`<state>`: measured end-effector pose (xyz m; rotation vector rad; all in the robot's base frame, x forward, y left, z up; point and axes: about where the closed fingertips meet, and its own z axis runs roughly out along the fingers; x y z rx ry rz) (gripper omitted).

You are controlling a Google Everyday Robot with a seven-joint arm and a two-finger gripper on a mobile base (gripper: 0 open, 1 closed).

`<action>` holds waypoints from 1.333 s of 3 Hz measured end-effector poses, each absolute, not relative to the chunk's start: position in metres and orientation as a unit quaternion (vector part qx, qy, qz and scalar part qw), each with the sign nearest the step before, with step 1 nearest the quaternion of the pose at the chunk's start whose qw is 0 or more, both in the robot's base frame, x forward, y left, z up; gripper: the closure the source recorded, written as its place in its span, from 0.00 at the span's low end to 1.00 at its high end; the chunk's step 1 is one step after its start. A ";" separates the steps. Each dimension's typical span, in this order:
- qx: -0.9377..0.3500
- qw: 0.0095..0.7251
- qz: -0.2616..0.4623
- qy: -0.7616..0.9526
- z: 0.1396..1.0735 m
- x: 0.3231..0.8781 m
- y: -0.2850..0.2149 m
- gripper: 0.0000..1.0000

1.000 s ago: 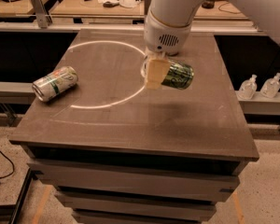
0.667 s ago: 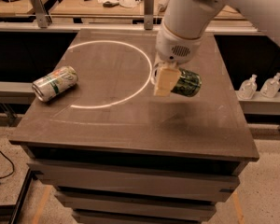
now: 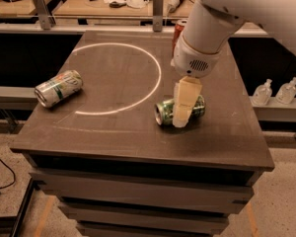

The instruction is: Knock green can over

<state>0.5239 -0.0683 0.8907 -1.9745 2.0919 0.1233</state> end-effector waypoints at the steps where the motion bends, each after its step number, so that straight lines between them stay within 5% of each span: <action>1: -0.680 0.131 0.042 0.720 0.891 0.524 -0.068 0.00; 4: -0.667 0.161 0.072 0.724 0.895 0.531 -0.080 0.00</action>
Offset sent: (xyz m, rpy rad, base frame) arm -0.0004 -0.0079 -0.0078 0.0784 0.0139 0.0335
